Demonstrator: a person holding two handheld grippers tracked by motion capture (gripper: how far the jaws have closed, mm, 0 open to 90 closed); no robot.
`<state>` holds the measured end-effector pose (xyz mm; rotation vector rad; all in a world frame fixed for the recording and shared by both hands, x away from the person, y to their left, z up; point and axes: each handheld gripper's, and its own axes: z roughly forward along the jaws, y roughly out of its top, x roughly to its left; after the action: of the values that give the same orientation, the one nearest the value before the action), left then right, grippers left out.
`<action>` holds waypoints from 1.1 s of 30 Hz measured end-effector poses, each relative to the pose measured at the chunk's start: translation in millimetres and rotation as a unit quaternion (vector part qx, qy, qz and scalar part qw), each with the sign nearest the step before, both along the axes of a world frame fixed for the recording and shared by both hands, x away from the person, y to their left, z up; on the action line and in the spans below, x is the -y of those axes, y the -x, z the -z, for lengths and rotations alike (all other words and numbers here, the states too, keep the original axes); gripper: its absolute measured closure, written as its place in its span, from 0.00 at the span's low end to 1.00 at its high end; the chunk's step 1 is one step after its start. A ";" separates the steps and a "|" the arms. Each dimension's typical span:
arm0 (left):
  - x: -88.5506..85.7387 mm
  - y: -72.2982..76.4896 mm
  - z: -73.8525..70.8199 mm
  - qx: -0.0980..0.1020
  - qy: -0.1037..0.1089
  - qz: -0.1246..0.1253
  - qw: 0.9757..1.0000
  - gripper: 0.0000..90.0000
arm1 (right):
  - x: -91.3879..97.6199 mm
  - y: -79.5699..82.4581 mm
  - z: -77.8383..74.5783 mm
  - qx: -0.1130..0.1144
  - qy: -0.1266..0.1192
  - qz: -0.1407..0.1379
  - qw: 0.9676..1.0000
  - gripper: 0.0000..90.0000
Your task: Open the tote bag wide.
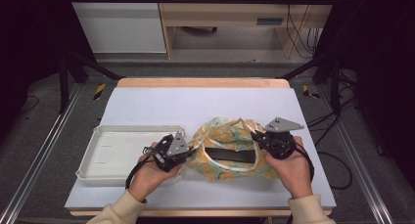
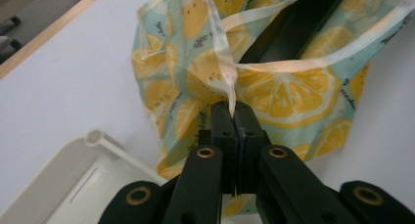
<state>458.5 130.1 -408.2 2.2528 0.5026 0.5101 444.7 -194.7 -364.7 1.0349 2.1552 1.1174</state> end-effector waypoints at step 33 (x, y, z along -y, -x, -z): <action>-20.8 5.9 -25.8 0.079 0.074 -0.038 0.993 0.99 | -10.9 79.2 87.7 -0.057 0.051 -0.057 0.995 0.91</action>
<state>452.6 150.9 -382.5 2.0401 0.5289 0.6620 365.6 -183.8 -452.4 0.9625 2.3616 1.0067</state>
